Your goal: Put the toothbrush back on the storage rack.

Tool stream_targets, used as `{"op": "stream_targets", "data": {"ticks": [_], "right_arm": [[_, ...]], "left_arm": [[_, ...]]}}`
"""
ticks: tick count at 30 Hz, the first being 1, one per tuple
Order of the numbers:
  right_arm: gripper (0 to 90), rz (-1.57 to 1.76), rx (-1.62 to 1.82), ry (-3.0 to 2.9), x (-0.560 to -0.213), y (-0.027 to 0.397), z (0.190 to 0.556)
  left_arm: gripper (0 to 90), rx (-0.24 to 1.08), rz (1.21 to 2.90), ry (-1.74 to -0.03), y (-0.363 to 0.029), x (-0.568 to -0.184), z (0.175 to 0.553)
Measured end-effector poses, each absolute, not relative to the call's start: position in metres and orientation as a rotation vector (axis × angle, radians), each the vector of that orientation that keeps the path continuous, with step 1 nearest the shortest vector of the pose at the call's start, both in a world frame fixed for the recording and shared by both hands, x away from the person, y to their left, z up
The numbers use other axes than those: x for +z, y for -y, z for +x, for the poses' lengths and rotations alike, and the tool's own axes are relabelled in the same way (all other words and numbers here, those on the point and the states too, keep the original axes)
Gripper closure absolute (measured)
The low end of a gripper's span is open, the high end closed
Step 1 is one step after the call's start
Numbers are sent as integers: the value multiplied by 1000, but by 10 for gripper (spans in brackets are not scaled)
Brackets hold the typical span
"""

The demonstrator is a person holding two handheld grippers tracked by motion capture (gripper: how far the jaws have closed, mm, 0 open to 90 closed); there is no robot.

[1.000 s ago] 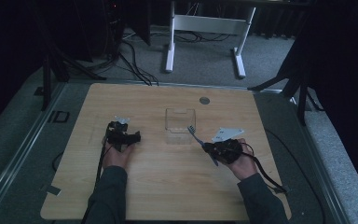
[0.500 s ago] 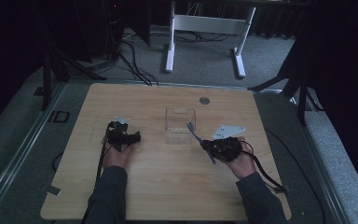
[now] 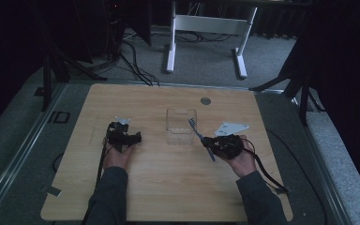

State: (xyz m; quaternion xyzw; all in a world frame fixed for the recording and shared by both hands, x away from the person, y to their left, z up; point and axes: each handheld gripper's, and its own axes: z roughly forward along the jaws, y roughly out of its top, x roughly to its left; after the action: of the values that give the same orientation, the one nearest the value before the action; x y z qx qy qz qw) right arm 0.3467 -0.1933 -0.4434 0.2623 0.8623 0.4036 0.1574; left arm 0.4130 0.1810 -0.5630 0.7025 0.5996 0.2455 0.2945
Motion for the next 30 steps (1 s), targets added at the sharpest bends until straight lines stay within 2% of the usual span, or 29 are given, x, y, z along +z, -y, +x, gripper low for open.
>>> {"op": "stream_targets", "data": {"ticks": [30], "right_arm": [[821, 800, 1259, -2384, -443, 195, 361]], "left_arm": [[150, 653, 1869, -1596, -181, -563, 413]]}}
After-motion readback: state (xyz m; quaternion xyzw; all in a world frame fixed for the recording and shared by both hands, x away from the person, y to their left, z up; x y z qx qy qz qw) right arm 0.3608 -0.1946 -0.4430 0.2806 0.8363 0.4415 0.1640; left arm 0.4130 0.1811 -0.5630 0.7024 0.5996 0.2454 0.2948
